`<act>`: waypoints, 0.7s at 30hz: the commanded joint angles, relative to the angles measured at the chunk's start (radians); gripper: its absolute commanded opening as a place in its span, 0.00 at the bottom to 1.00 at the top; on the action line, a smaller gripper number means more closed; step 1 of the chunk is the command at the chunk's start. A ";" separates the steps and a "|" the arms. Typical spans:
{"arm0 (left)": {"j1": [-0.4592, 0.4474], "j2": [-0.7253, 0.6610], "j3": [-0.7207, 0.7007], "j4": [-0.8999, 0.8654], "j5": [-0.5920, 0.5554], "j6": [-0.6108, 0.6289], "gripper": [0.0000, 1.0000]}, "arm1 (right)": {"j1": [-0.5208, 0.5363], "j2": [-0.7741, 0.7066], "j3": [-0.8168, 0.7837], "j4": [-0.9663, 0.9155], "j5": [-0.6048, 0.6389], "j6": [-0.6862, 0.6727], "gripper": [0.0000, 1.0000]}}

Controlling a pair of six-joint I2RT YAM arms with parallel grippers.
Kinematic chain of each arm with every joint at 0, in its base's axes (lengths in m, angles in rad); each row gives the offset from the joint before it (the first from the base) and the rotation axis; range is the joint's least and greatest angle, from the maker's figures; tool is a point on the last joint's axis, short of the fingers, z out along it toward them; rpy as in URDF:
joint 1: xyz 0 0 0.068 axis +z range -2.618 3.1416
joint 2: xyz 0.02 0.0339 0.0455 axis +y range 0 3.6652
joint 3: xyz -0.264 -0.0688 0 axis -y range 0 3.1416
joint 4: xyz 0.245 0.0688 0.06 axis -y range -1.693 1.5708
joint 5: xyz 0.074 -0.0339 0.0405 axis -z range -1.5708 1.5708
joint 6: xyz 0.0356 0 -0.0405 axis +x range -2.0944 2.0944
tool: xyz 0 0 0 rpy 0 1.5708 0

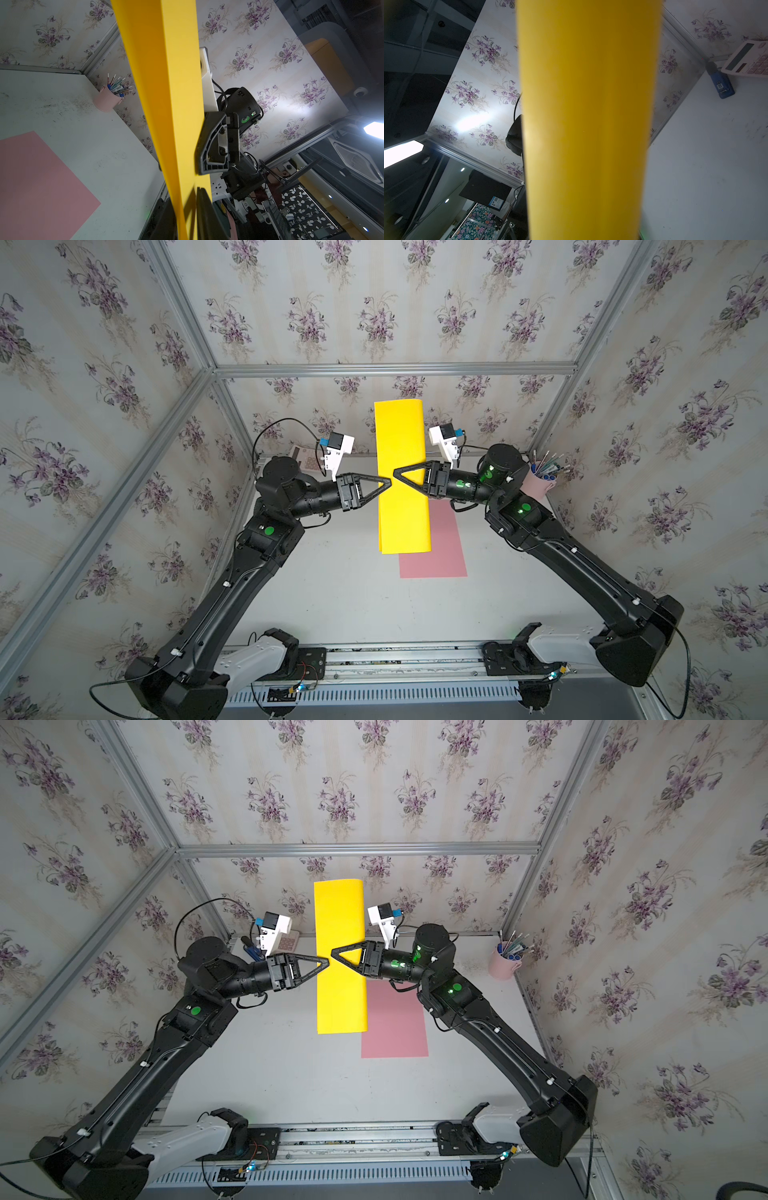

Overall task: Fold the rectangular paper in half along the long edge
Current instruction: Fold the paper.

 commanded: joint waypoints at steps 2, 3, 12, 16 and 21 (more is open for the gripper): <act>-0.002 0.003 0.006 0.020 0.014 0.017 0.19 | 0.002 -0.004 0.007 0.002 0.017 -0.018 0.31; -0.001 0.003 0.005 0.020 0.013 0.017 0.18 | 0.001 -0.005 0.007 0.001 0.022 -0.020 0.31; -0.003 0.001 0.005 0.011 0.014 0.024 0.17 | 0.003 -0.009 0.008 -0.010 0.044 -0.029 0.30; -0.004 -0.001 0.004 0.010 0.014 0.023 0.17 | 0.003 -0.015 0.009 -0.020 0.056 -0.035 0.31; -0.004 0.000 0.004 0.005 0.015 0.025 0.19 | 0.003 -0.019 0.009 -0.026 0.070 -0.038 0.30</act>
